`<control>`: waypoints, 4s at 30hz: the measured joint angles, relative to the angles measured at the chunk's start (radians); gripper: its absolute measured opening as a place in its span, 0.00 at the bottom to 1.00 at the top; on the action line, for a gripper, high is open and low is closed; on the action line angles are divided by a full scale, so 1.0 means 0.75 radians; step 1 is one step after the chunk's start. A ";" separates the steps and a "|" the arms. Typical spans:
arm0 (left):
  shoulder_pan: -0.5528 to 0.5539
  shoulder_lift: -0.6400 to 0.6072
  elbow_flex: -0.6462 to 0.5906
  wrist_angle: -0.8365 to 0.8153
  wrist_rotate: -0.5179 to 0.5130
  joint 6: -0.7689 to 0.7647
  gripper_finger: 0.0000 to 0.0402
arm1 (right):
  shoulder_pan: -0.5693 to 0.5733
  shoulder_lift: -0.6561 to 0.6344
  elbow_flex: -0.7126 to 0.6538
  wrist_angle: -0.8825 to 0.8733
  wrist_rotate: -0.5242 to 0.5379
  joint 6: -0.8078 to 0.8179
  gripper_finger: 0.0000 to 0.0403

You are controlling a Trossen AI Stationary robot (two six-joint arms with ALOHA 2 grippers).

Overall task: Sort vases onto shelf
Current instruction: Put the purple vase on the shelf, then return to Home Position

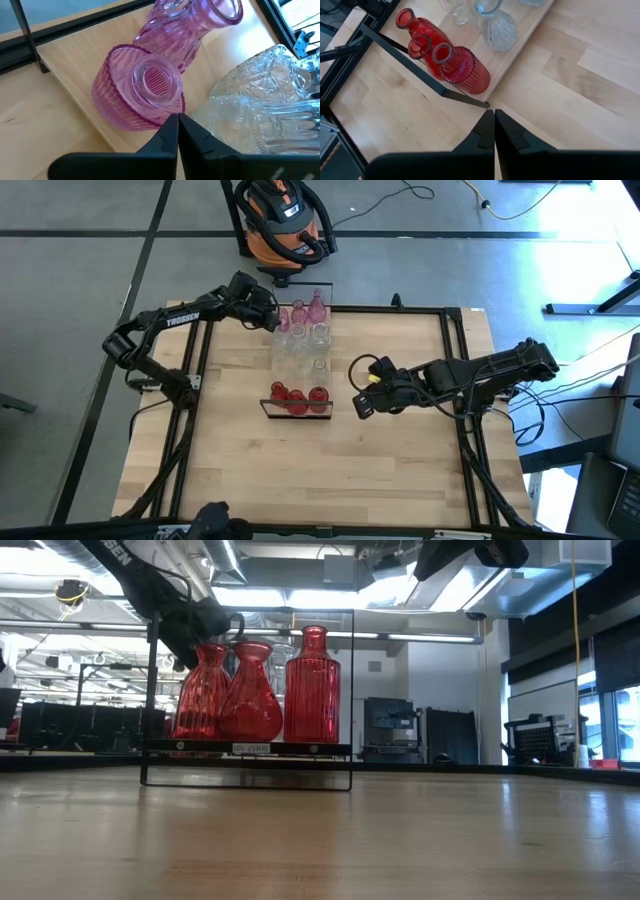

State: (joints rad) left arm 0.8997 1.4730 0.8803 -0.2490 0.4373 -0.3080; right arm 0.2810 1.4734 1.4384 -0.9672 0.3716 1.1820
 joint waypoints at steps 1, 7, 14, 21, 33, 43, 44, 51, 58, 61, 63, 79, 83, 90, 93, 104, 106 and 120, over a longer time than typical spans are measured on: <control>0.002 0.002 0.000 0.002 0.002 0.002 0.00 | 0.000 0.000 0.000 0.000 -0.001 0.001 0.00; 0.025 0.003 0.000 0.018 -0.021 0.007 0.00 | 0.000 0.000 0.000 -0.001 -0.002 0.001 0.00; 0.072 0.005 0.000 0.040 -0.003 0.006 0.00 | 0.000 0.000 0.000 -0.001 -0.011 -0.012 0.00; 0.079 -0.033 0.000 0.051 0.184 -0.002 0.00 | 0.000 0.000 0.000 0.019 0.014 -0.044 0.00; 0.017 -0.364 -0.001 0.182 0.353 -0.103 0.00 | 0.000 -0.080 0.001 0.491 0.198 -0.599 0.00; -0.098 -0.757 -0.023 0.233 0.322 -0.152 0.00 | -0.152 -0.581 -0.678 1.787 0.047 -0.992 0.00; -0.117 -0.801 -0.050 0.269 0.295 -0.182 0.00 | -0.191 -0.630 -0.791 1.984 0.026 -0.991 0.00; -0.258 -1.164 -0.480 0.845 0.024 -0.530 0.00 | -0.462 -0.729 -1.307 2.953 -0.083 -0.913 0.00; -0.495 -1.534 -0.829 1.038 -0.316 -0.609 0.00 | -0.528 -0.734 -1.464 3.009 -0.135 -0.990 0.00; -0.596 -1.678 -0.899 0.973 -0.475 -0.557 0.00 | -0.527 -0.736 -1.563 3.055 -0.043 -0.994 0.00; -0.656 -1.760 -0.930 0.897 -0.553 -0.532 0.00 | -0.526 -0.759 -1.660 3.175 0.029 -0.994 0.00; -0.945 -1.894 -1.164 0.618 -0.691 -0.646 0.00 | -0.523 -0.991 -1.909 2.720 -0.011 -0.818 0.00; -1.004 -1.896 -1.164 0.444 -0.706 -0.661 0.00 | -0.523 -0.990 -1.909 2.502 -0.034 -0.668 0.00; -1.042 -1.849 -1.163 0.350 -0.593 -0.621 0.00 | -0.523 -0.990 -1.909 2.094 -0.181 -0.708 0.00; -1.051 -1.792 -1.163 0.348 -0.588 -0.564 0.00 | -0.522 -0.984 -1.909 1.825 -0.240 -0.659 0.00; -1.052 -1.646 -1.163 0.347 -0.573 -0.142 0.00 | -0.523 -0.954 -1.908 1.370 -0.257 -0.534 0.00; -1.052 -1.646 -1.163 0.347 -0.575 -0.108 0.00 | -0.523 -0.955 -1.908 1.383 -0.267 -0.535 0.00; -1.052 -1.646 -1.163 0.347 -0.575 -0.100 0.00 | -0.523 -0.955 -1.908 1.367 -0.267 -0.535 0.00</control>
State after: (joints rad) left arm 0.1104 0.2382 0.0082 0.0111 0.0059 -0.3828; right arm -0.1116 0.7570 0.0074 0.0578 0.1711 0.7807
